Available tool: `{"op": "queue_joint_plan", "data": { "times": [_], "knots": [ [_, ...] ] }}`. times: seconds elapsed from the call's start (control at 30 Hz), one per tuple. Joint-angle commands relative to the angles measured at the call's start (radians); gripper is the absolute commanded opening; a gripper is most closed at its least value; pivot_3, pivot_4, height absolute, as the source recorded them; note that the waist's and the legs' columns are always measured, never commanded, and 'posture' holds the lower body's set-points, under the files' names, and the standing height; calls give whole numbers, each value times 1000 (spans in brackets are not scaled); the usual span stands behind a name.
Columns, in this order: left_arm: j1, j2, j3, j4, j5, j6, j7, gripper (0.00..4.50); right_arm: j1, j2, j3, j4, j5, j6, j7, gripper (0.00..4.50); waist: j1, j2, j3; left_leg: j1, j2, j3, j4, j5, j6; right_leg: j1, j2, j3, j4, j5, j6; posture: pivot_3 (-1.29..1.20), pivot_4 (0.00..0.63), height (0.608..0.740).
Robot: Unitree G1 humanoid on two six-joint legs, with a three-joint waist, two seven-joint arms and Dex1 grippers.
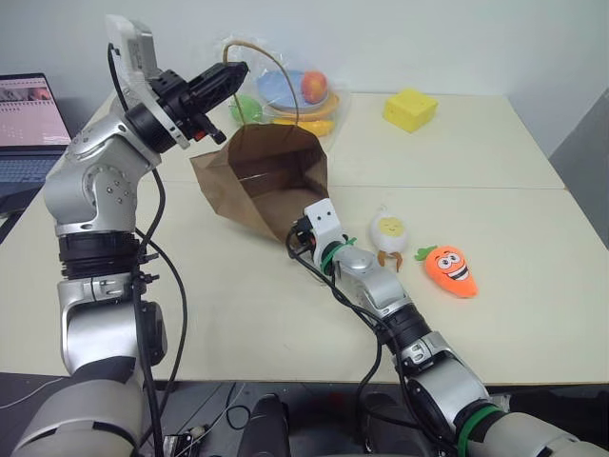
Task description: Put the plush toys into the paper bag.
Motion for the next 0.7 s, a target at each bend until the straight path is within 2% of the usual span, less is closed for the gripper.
{"op": "queue_joint_plan", "data": {
  "times": [0.03,0.3,0.43,0.7],
  "knots": [
    [1,12,11,-57,-3,-22,-8,0,-1,12,-10,-4,-11,-6,-7,41,-2,0,0,0,0,0,0,0,0,0,0,0,0,0,0,0,150,740],
    [0,2,15,-71,-18,-21,-10,0,9,-4,3,-10,-16,24,18,41,-5,0,0,0,0,0,0,0,0,0,0,0,0,0,0,0,150,740],
    [-24,7,32,-98,-49,1,-12,0,29,-60,84,-13,-49,177,120,41,-5,0,0,0,0,0,0,0,0,1,0,0,0,0,0,0,150,740],
    [-14,19,31,-99,-32,-31,-11,0,41,-55,41,-36,-26,271,123,41,-6,0,-1,2,0,0,0,0,0,2,0,0,0,0,0,0,150,740]
  ]
}}
